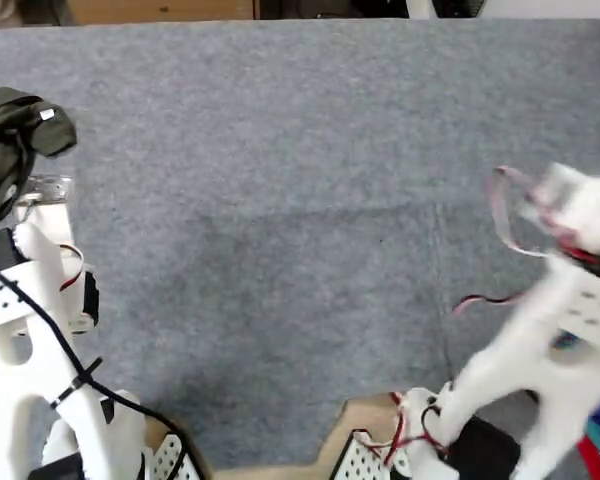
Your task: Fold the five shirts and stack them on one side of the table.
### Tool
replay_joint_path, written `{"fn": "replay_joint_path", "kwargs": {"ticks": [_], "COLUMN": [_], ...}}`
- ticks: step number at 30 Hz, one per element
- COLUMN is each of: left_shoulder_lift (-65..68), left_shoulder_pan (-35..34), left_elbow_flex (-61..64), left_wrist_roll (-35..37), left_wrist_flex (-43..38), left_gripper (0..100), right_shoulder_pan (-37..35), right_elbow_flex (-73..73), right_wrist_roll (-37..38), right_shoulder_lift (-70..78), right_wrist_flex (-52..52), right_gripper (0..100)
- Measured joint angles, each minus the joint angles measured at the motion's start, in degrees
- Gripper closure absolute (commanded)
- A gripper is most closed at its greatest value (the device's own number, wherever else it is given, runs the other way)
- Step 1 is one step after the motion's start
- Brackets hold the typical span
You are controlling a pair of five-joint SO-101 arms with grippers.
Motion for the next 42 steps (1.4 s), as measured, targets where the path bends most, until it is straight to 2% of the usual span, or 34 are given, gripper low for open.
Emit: {"fn": "replay_joint_path", "kwargs": {"ticks": [6,9,14,19,27,32,37,42], "left_shoulder_lift": [0.4,4.7,17.2,34.9,62.0,76.2,89.3,96.2], "left_shoulder_pan": [-10.3,-16.1,-23.3,-25.0,-25.0,-24.4,-21.3,-20.0], "left_elbow_flex": [-9.2,-16.4,-28.2,-37.7,-54.9,-64.2,-72.4,-79.6], "left_wrist_roll": [3.7,3.7,4.1,4.1,4.1,4.1,4.1,4.2], "left_wrist_flex": [0.0,-0.7,-9.8,-23.0,-44.0,-53.8,-57.6,-56.8], "left_gripper": [89,88,84,82,79,78,79,93], "right_shoulder_pan": [-22.8,-30.5,-40.0,-43.9,-43.9,-43.9,-43.9,-43.9], "right_elbow_flex": [8.4,9.1,9.0,3.8,-3.6,-6.9,-6.9,-7.4], "right_wrist_roll": [0.0,0.0,0.0,0.0,0.0,0.0,0.0,0.0], "right_shoulder_lift": [0.7,4.0,13.3,23.5,36.1,39.1,39.1,39.1], "right_wrist_flex": [-8.1,-9.8,-12.2,-12.2,-7.2,-6.0,-5.5,-2.7], "right_gripper": [68.8,68.8,68.8,68.8,68.8,68.8,68.8,68.8]}}
